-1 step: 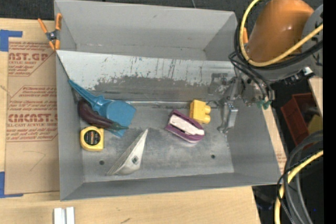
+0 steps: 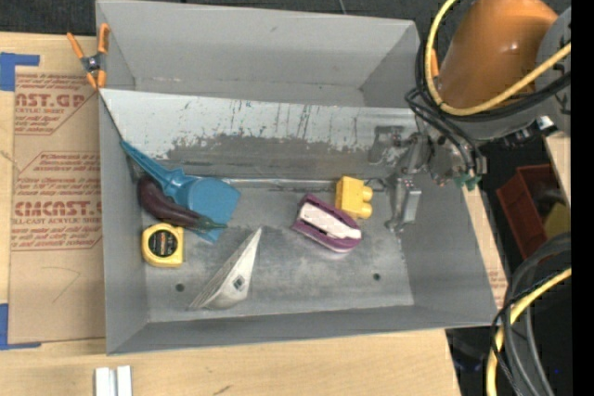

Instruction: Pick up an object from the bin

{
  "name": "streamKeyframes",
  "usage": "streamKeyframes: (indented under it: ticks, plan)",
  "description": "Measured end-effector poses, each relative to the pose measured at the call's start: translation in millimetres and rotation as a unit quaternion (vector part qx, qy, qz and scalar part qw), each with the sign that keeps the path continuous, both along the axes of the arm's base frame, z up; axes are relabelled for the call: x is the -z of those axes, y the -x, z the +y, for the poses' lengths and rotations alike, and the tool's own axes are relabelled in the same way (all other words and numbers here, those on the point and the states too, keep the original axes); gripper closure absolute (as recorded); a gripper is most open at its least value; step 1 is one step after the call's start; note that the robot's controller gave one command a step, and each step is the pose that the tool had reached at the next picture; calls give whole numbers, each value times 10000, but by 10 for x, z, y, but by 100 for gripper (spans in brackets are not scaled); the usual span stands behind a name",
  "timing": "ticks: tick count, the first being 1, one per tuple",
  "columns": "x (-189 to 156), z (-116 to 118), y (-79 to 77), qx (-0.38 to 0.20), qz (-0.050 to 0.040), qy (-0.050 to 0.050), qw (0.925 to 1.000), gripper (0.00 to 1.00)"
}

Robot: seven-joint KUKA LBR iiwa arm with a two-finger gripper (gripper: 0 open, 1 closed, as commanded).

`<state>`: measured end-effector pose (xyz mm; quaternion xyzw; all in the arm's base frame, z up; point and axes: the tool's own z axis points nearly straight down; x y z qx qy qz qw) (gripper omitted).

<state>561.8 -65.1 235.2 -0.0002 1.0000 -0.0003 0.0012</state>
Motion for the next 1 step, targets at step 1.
streamKeyframes:
  ticks: [1]
  plan:
    - [368,245,-14,-272,-24,8,9996,0]
